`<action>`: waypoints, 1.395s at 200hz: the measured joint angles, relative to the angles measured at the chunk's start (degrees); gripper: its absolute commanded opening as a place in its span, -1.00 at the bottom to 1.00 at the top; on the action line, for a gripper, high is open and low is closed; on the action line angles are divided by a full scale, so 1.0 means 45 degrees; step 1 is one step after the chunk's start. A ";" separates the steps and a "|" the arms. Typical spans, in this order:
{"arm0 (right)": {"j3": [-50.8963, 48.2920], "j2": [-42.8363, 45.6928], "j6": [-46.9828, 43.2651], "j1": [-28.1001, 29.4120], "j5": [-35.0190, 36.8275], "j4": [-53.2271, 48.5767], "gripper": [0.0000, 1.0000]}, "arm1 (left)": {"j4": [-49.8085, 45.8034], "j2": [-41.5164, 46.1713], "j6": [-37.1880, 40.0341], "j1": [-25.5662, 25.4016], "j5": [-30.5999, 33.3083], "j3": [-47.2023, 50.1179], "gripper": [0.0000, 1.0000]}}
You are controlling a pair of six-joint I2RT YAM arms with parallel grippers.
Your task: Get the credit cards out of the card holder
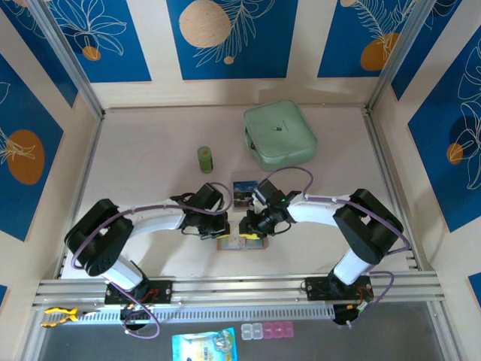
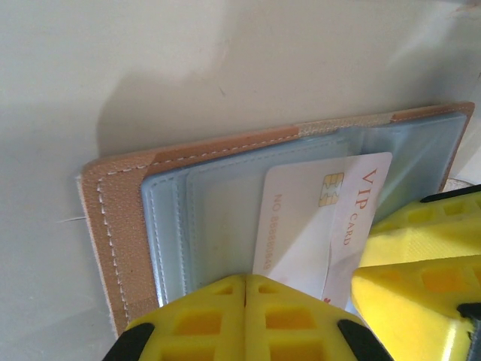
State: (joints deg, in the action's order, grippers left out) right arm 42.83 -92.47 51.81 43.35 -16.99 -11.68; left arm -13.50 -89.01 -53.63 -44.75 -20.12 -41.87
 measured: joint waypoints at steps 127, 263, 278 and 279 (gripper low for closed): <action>-0.0185 0.0296 0.0063 -0.0117 -0.0102 0.0423 -0.79 | 0.0049 0.0005 0.0000 0.0000 0.0000 0.0029 -0.98; 0.1535 0.2098 -0.3526 -0.0568 0.1457 -0.3857 -1.00 | -0.0146 0.0185 0.0000 0.0000 0.0063 0.0083 -0.95; 0.2064 0.2098 -0.4770 -0.0607 0.1598 -0.4415 -1.00 | -0.0223 0.0219 0.0000 0.0000 0.0063 0.0083 -0.93; 0.2089 0.2098 -0.4838 -0.0612 0.1603 -0.4439 -1.00 | -0.0228 0.0219 0.0000 0.0000 0.0063 0.0083 -0.93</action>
State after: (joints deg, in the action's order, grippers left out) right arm 52.23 -83.02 30.04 40.60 -9.78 -31.66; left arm -14.52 -88.03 -53.63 -44.75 -19.84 -41.50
